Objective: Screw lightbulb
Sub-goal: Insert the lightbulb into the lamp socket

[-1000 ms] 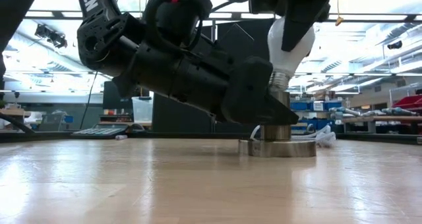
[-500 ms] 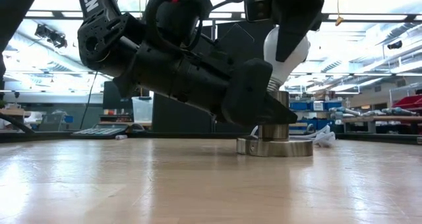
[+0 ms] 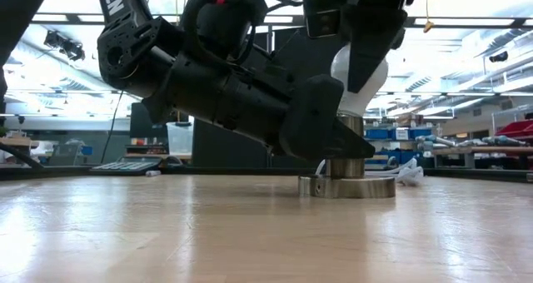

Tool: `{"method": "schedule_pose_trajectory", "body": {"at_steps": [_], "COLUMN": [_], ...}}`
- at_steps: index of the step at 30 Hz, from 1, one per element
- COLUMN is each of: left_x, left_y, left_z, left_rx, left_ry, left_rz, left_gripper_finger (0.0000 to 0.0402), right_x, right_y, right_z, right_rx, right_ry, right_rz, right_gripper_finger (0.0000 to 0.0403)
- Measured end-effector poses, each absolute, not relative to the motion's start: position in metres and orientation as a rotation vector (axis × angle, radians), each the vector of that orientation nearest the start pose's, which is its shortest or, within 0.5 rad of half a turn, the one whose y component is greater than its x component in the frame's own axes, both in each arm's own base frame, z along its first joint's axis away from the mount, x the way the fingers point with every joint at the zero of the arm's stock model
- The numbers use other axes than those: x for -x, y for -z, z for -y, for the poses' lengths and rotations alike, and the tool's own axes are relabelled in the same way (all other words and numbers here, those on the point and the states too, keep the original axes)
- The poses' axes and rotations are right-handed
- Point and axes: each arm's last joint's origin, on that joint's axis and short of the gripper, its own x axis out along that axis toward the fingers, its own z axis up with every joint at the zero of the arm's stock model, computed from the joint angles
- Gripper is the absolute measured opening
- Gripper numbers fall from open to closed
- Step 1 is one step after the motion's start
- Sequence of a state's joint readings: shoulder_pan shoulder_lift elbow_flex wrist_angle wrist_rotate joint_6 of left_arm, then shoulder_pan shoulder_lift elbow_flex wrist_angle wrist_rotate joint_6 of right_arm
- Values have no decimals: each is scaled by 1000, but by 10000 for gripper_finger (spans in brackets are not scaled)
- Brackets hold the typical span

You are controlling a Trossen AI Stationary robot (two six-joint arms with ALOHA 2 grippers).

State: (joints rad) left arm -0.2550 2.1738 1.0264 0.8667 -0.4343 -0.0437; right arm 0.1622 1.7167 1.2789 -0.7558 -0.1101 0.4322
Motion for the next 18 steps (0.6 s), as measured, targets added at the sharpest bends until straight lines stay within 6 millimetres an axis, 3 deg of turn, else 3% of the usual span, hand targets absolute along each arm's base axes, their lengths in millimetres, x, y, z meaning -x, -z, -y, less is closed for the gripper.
{"method": "schedule_pose_trajectory", "body": {"at_steps": [7, 18], "left_x": [-405, -405], "left_y": [-96, -96], "left_z": [92, 92], "left_rx": [-49, -52], "left_ry": [-185, -186], "left_rz": [-260, -263], "left_gripper_finger": [203, 203], "right_x": [-350, -347], "right_y": [-219, -219], "right_z": [-61, -73], "right_rx": [-330, -237], "right_ry": [-29, -18], "right_rz": [-1159, -1139], "right_gripper_finger": [278, 279]}}
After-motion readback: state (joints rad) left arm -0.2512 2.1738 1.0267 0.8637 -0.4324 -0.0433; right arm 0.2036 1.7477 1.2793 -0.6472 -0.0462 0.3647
